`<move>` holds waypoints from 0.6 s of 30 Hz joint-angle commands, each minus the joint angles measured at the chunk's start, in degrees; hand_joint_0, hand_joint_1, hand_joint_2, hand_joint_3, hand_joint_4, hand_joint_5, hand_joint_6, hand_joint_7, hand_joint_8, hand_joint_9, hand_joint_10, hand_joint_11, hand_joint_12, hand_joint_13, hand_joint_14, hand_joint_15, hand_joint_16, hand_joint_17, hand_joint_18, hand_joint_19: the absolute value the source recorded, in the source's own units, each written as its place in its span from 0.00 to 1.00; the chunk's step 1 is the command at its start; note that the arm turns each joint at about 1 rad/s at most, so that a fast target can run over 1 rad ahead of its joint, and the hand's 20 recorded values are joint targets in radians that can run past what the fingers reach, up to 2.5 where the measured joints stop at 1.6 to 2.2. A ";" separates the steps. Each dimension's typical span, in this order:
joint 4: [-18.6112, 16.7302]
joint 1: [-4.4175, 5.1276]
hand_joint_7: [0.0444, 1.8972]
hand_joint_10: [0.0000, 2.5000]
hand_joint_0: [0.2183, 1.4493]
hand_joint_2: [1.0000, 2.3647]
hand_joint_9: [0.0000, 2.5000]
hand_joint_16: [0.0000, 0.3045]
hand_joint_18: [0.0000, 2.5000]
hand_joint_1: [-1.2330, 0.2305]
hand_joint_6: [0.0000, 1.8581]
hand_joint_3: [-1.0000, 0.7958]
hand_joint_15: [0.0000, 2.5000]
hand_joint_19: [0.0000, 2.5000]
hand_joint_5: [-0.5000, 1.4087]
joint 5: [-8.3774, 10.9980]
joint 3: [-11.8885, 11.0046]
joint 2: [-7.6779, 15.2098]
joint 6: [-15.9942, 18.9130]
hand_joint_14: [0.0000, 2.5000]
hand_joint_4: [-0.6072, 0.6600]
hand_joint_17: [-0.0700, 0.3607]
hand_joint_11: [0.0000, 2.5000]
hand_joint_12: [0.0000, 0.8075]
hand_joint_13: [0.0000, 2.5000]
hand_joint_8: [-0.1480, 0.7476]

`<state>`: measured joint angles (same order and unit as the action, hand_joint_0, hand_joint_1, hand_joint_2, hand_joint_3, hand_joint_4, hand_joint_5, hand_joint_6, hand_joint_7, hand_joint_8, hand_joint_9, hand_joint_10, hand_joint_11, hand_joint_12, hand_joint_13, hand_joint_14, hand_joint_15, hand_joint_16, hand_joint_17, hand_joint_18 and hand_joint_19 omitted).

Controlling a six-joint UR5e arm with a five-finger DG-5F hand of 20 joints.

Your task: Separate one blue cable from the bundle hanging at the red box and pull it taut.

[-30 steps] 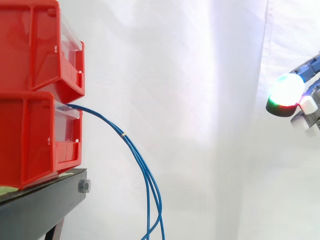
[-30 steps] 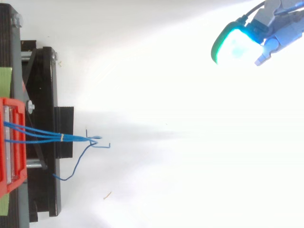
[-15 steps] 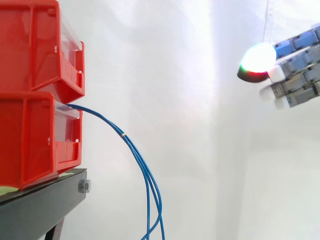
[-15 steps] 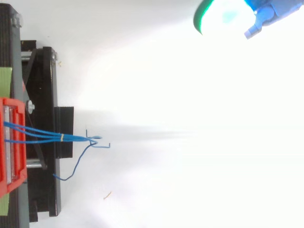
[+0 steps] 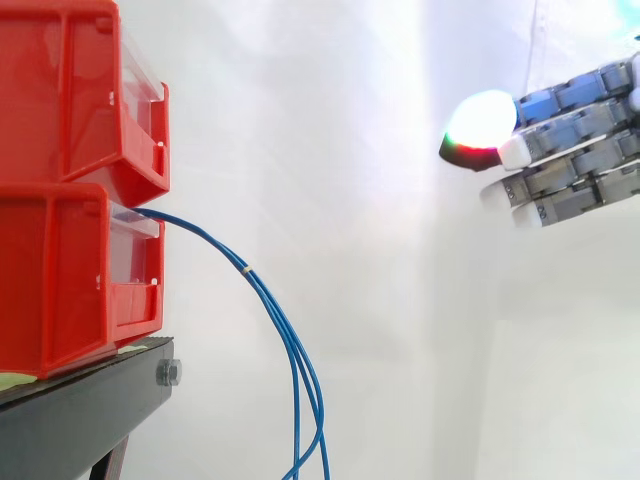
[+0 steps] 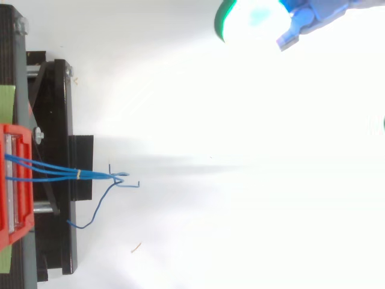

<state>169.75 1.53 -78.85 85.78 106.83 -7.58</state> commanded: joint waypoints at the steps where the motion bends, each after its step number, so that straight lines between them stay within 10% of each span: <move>1: -0.56 0.05 0.36 0.00 0.24 0.00 0.11 0.13 0.08 0.33 0.27 0.28 0.02 0.00 0.13 0.28 0.00 1.10 0.20 0.00 0.62 0.37 0.01 0.40 0.11 0.45; 18: -2.14 0.84 0.37 0.00 0.24 0.00 0.14 0.10 0.06 0.34 0.27 0.28 0.00 0.00 0.14 2.12 0.00 5.05 0.20 0.00 0.64 0.31 0.02 0.34 0.12 0.48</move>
<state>168.47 2.19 -76.92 85.78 110.75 -7.54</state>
